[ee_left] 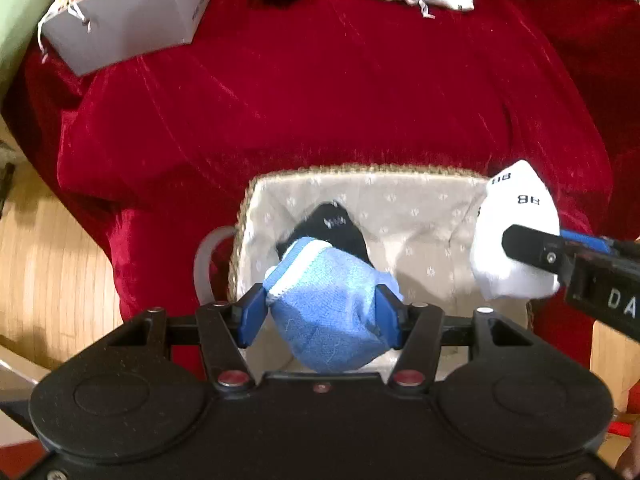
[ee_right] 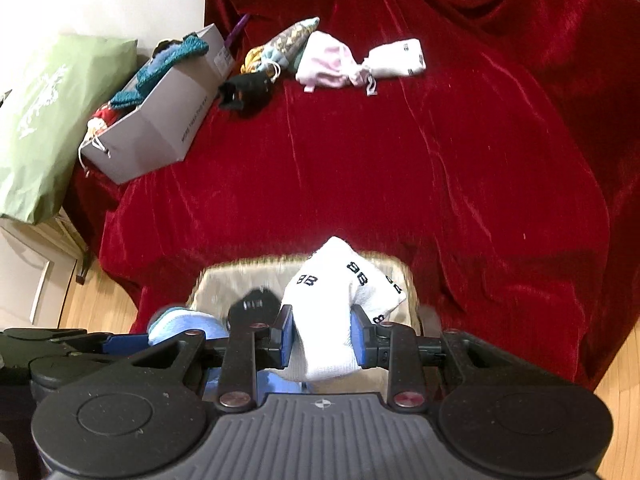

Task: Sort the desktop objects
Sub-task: 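Carry both socks to the woven basket and release them inside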

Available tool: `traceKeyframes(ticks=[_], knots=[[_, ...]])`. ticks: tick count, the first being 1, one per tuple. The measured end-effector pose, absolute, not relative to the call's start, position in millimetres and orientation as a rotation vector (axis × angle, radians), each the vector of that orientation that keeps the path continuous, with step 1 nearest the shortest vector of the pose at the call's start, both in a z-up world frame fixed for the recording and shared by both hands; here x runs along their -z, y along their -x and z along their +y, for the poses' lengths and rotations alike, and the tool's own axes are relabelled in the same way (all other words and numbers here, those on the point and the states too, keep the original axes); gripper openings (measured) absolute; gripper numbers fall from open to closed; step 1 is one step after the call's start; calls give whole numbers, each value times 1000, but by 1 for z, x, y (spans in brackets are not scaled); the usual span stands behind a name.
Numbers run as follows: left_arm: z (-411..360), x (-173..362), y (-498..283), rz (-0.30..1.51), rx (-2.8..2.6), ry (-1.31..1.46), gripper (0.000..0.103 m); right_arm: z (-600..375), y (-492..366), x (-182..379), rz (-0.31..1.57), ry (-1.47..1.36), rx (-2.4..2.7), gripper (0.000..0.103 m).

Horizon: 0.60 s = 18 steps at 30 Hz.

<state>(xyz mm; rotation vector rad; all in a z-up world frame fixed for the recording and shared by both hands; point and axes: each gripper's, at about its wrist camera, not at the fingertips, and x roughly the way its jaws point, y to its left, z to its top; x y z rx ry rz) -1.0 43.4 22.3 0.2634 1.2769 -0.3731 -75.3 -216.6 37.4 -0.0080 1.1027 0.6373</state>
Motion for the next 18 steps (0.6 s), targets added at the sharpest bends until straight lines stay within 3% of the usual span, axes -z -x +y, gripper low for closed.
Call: traceKeyframes(ticks=[18], knots=[[52, 6, 37, 1290, 347, -342, 57, -212, 89, -13, 1195, 52, -663, 29]])
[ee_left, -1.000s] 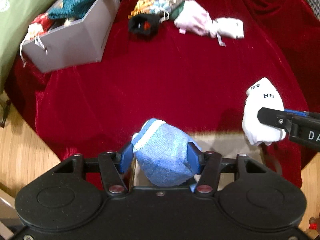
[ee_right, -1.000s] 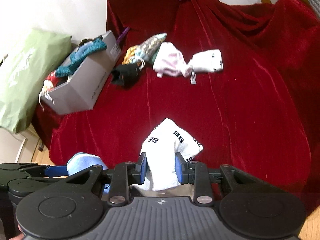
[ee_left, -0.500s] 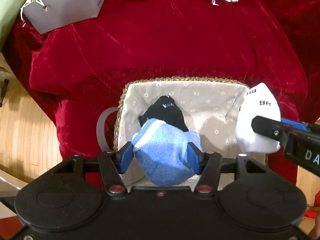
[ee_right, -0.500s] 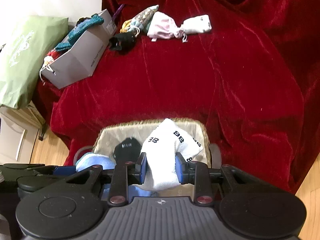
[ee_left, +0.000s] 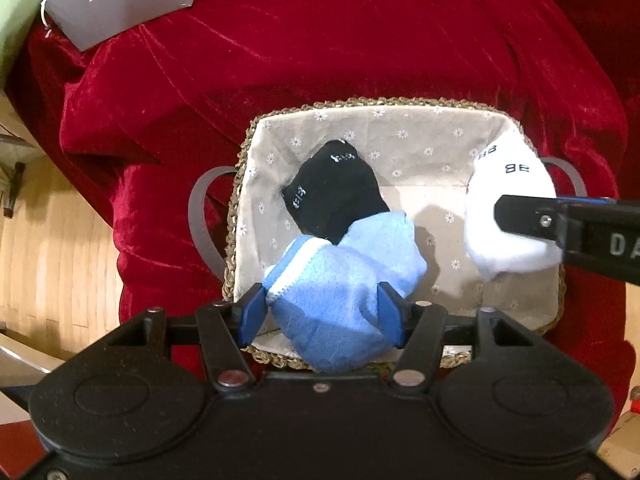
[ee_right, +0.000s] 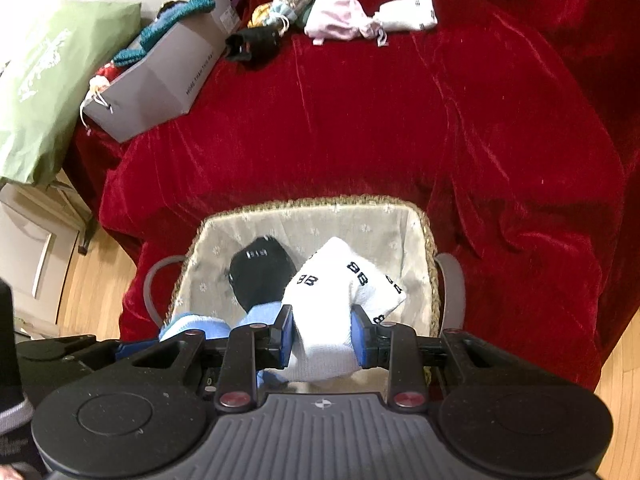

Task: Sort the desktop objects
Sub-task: 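Carry both socks to the woven basket and release them inside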

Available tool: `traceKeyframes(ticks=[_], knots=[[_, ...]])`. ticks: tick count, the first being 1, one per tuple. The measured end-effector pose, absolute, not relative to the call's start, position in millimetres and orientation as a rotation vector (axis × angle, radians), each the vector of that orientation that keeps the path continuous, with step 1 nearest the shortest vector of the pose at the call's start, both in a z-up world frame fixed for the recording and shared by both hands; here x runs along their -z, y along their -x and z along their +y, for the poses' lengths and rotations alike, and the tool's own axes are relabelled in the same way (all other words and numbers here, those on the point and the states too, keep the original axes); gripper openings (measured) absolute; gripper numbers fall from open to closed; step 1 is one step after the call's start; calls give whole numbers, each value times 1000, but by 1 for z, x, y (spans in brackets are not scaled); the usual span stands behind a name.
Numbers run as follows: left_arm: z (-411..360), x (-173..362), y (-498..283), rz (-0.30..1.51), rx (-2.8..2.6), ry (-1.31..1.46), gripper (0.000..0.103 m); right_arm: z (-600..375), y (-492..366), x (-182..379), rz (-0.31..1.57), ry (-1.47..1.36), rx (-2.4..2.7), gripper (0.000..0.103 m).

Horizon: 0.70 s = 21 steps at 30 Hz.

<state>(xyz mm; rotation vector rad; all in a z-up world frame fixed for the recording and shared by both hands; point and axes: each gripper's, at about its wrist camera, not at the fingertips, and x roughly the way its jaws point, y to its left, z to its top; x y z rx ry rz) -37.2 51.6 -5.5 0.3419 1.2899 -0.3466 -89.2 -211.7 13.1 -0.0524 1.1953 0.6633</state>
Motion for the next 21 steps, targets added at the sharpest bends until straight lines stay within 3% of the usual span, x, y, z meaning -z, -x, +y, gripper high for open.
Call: traceKeyframes(ticks=[10, 21], knots=[[55, 30, 28, 1433, 365, -282, 51, -213, 99, 1, 1252, 68, -653, 29], [44, 26, 38, 1384, 372, -379, 53, -213, 100, 3, 1250, 76, -638, 30]])
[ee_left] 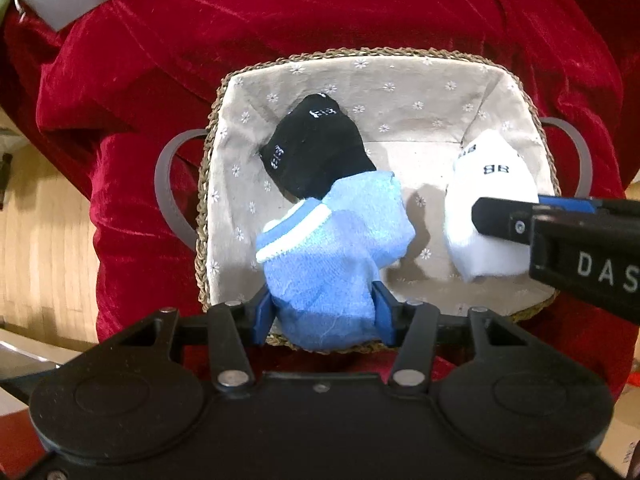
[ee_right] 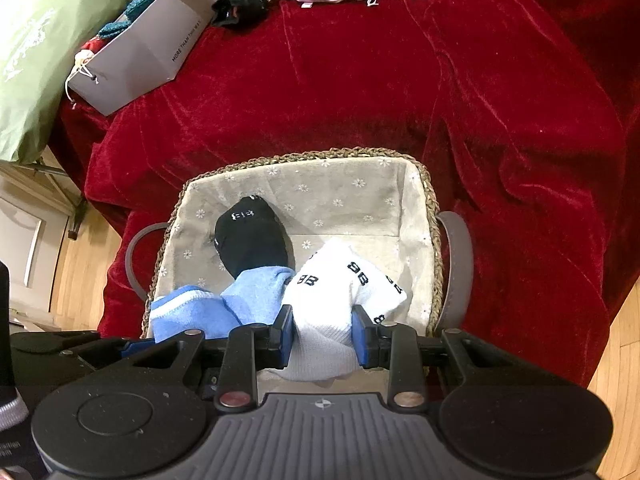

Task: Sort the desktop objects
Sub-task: 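Carry both socks to the woven basket and release them inside, then withdraw both open tools from the basket toward the remaining items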

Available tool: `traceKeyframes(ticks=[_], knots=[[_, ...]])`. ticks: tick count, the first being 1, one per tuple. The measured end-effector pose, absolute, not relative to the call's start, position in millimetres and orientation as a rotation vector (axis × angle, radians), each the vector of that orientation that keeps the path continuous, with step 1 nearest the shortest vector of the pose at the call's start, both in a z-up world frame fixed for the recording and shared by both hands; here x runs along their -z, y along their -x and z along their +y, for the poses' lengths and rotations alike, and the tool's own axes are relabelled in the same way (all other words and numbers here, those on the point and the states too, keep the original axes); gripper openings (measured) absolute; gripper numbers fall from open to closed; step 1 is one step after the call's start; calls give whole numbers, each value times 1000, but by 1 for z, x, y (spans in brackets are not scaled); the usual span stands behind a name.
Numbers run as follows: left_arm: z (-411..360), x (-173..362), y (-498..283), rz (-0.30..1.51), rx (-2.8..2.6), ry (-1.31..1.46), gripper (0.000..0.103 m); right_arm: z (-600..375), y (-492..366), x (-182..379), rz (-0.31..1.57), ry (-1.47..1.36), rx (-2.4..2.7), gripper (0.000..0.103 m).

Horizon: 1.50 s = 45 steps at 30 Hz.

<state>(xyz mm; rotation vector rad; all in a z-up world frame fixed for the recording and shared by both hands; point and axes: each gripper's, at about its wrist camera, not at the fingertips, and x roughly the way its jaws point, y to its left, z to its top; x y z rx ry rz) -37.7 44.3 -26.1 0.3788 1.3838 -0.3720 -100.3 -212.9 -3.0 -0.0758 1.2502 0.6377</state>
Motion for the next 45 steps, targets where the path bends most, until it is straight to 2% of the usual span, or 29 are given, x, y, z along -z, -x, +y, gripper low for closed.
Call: traceKeyframes(ticks=[5, 10, 18, 22, 45], knots=[[42, 24, 42, 1370, 380, -405, 54, -212, 101, 2, 1243, 74, -639, 32], [43, 22, 42, 1359, 370, -409, 59, -213, 102, 1, 1243, 68, -640, 37], [44, 14, 45, 1337, 368, -408, 66, -213, 103, -4, 1226, 57, -646, 37], [44, 9, 47, 1338, 383, -395, 74, -212, 104, -6, 1224, 53, -650, 37], [45, -5, 53, 1275, 370, -417, 74, -214, 101, -11, 1217, 15, -667, 37]])
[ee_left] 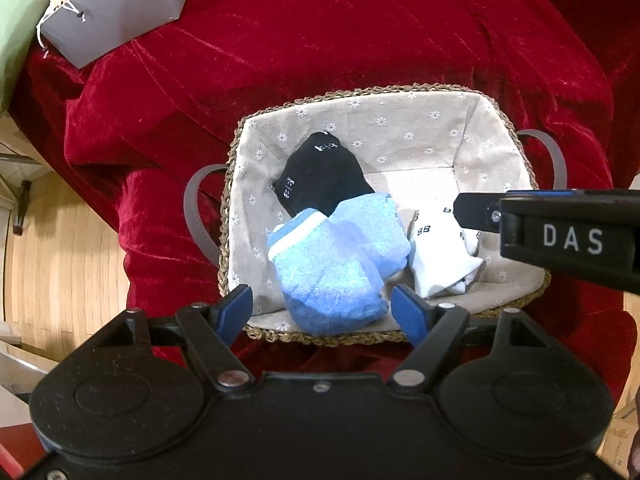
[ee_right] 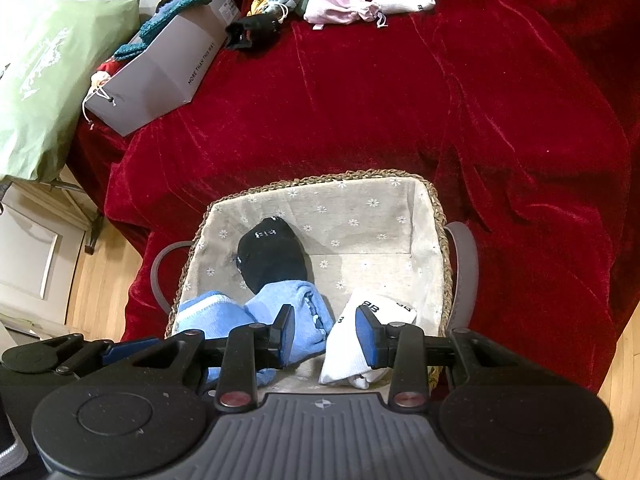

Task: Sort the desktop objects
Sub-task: 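Withdraw both open tools from the basket toward the remaining items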

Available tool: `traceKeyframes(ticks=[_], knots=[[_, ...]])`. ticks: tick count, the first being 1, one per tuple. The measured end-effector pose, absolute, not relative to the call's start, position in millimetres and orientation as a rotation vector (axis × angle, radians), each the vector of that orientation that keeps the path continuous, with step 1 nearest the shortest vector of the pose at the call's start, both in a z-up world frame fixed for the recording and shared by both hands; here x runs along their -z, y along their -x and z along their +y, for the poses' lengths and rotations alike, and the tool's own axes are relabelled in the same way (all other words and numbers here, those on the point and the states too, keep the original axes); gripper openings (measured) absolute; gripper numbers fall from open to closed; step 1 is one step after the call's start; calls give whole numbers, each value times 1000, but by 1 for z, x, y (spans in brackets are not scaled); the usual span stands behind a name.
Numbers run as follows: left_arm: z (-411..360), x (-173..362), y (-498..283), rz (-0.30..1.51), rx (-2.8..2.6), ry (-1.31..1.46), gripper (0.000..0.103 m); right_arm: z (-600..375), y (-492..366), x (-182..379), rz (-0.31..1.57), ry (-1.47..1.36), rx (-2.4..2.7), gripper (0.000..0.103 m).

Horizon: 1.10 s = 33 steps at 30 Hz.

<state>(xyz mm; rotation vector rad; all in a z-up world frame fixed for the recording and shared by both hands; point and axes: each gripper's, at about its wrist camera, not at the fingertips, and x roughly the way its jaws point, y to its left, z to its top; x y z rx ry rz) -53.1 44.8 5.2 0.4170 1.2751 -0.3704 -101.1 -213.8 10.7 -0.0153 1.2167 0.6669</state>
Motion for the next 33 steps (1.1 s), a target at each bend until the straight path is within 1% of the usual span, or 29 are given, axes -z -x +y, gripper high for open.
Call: traceKeyframes(ticks=[10, 11, 12, 19, 21, 24, 29, 30, 33], knots=[[49, -14, 38, 1251, 371, -367, 74, -209, 90, -11, 1221, 6, -689, 39], [50, -15, 34, 1241, 368, -361, 74, -208, 87, -12, 1214, 3, -689, 45], [51, -17, 31, 1230, 366, -355, 74, -208, 84, -14, 1204, 5, -687, 50], [55, -29, -8, 1149, 329, -311, 74, -201, 52, -29, 1121, 65, -699, 50], [54, -31, -22, 1113, 318, -302, 74, -199, 38, -35, 1092, 70, -704, 52], [50, -35, -45, 1046, 301, -295, 74, -194, 13, -43, 1028, 84, -706, 64], [39, -37, -90, 979, 292, -266, 74, -178, -31, -50, 902, 152, -690, 70], [37, -37, -98, 960, 290, -263, 75, -175, -43, -49, 886, 159, -685, 73], [27, -36, -125, 908, 287, -267, 77, -164, -79, -44, 862, 159, -682, 74]])
